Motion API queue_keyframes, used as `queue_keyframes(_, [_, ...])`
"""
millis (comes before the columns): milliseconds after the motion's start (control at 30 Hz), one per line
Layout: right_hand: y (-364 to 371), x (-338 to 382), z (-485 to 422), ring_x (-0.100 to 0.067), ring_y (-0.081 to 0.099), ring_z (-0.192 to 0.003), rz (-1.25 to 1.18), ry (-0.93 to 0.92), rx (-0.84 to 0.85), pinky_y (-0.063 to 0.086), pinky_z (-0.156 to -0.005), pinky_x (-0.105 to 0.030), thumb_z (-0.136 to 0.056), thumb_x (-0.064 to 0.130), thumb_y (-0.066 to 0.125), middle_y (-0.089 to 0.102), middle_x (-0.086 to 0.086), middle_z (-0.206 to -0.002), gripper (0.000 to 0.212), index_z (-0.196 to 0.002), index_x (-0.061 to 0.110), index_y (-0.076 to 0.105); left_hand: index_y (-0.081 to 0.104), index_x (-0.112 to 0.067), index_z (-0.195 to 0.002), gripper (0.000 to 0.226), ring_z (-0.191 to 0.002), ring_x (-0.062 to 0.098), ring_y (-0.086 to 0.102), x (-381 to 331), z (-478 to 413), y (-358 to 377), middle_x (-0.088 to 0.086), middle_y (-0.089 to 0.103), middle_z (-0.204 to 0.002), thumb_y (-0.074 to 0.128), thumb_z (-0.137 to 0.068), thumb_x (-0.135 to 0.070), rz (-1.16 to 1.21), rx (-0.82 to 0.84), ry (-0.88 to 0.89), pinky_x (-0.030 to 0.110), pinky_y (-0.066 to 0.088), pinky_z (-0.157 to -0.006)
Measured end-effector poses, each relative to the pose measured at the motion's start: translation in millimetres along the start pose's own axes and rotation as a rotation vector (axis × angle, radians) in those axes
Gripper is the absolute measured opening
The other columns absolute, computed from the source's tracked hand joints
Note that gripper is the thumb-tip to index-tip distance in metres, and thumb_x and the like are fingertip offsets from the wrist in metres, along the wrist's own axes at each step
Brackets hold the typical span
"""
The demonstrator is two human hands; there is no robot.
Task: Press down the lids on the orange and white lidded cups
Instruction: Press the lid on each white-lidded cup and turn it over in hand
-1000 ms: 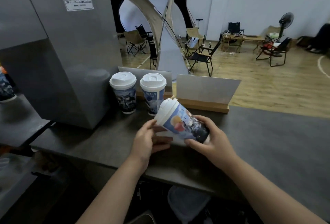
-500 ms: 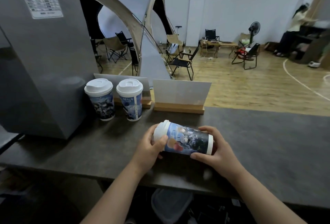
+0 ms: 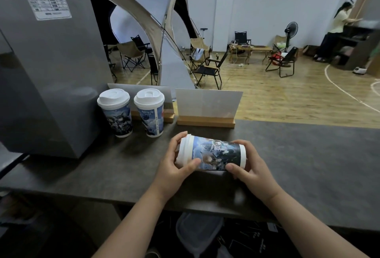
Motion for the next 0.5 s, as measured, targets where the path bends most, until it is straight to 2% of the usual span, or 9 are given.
queue_keyframes(67, [1.9,2.8,2.4,-0.013,0.070,-0.104,0.025,-0.035,0.006,0.060,-0.078,-0.026,-0.076,0.039,0.080,0.064,0.018,-0.118,0.064,-0.130,0.034,0.045,0.046,-0.036,-0.139,0.071,-0.111,0.014,0.067,1.5,-2.5,2.6,-0.011,0.064,-0.124,0.077,-0.076,-0.040,0.010,0.019,-0.023,0.029,0.057,-0.089])
queue_keyframes(167, [6.1,0.6,2.7,-0.014,0.067,-0.113,0.028,-0.030,0.042,0.060,-0.085,-0.029,-0.079,0.024,0.084,0.061,0.017,-0.124,0.070,-0.135,0.036,0.043,0.048,-0.033,-0.137,0.069,-0.109,0.013,0.068,1.9,-3.9,-0.4,-0.004,0.063,-0.126,0.077,-0.075,-0.044,0.025,0.003,-0.025,0.025,0.058,-0.083])
queue_keyframes(233, [5.5,-1.9,0.8,-0.014,0.068,-0.111,-0.029,0.003,0.037,0.059,-0.083,-0.025,-0.078,0.026,0.084,0.065,0.014,-0.122,0.070,-0.135,0.033,0.045,0.046,-0.034,-0.139,0.069,-0.111,0.014,0.068,1.5,-2.3,-1.1,-0.010,0.064,-0.125,0.078,-0.079,-0.038,0.028,0.011,-0.005,0.024,0.058,-0.082])
queue_keyframes(333, [3.8,-2.9,-0.8,-0.009,0.071,-0.102,-0.073,0.037,0.033,0.057,-0.073,-0.020,-0.076,0.037,0.080,0.067,0.018,-0.116,0.064,-0.131,0.028,0.048,0.042,-0.037,-0.143,0.072,-0.113,0.014,0.067,3.1,-1.8,0.3,-0.016,0.063,-0.125,0.078,-0.081,-0.035,0.033,0.043,-0.003,0.024,0.057,-0.084])
queue_keyframes(400, [5.0,-4.3,0.1,-0.011,0.070,-0.107,-0.066,0.026,0.047,0.058,-0.080,-0.023,-0.080,0.022,0.082,0.066,0.016,-0.118,0.064,-0.133,0.027,0.047,0.042,-0.037,-0.142,0.074,-0.114,0.014,0.067,4.0,-4.7,0.0,-0.014,0.064,-0.125,0.078,-0.078,-0.040,0.038,0.046,-0.016,0.026,0.057,-0.088])
queue_keyframes(500, [6.5,-8.8,1.2,-0.018,0.067,-0.116,-0.063,0.023,0.062,0.058,-0.089,-0.027,-0.082,0.004,0.081,0.065,0.011,-0.124,0.071,-0.137,0.026,0.043,0.047,-0.033,-0.139,0.070,-0.115,0.019,0.066,6.7,-7.9,-2.5,-0.006,0.065,-0.126,0.077,-0.077,-0.044,0.057,0.025,-0.033,0.038,0.056,-0.095])
Point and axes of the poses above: each hand's wrist, its own z-axis away from the middle knuckle, its own y-axis out of the palm, x = y × z, the point moved 9 cm from there along -z, towards the middle knuckle
